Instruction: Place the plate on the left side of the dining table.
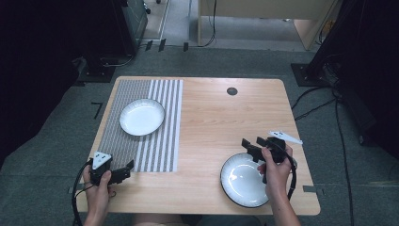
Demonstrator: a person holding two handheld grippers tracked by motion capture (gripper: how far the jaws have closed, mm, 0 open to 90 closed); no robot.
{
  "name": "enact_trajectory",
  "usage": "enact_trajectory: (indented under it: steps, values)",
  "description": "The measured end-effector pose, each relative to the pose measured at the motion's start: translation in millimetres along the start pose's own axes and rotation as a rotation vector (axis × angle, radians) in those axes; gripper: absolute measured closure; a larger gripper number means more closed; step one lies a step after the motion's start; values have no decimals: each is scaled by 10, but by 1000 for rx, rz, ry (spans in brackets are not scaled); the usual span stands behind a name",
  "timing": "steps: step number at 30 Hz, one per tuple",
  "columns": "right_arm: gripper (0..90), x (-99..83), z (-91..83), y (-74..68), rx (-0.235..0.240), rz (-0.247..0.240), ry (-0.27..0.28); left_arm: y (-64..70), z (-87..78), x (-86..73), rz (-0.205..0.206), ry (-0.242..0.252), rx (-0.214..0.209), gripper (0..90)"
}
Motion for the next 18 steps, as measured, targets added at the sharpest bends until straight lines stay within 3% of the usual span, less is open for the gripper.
enact_trajectory:
  steps: [10, 18]
  values:
    - [286, -189, -169, 344, -66, 20, -18, -192, -20, -66, 1, -45, 26, 98]
    - [286, -292, -319, 488, -100, 11, -25, -199, -4, -83, 14, -69, 30, 99]
Point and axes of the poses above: each handheld gripper's, and its own axes: z roughly forward along the jaws, x roughly out of its top, y roughly to its right, the point moved 3 cm from there along z, roughly forward along the jaws, and after that the axes turned 8 degrees about -z, right-handed, at the moved point
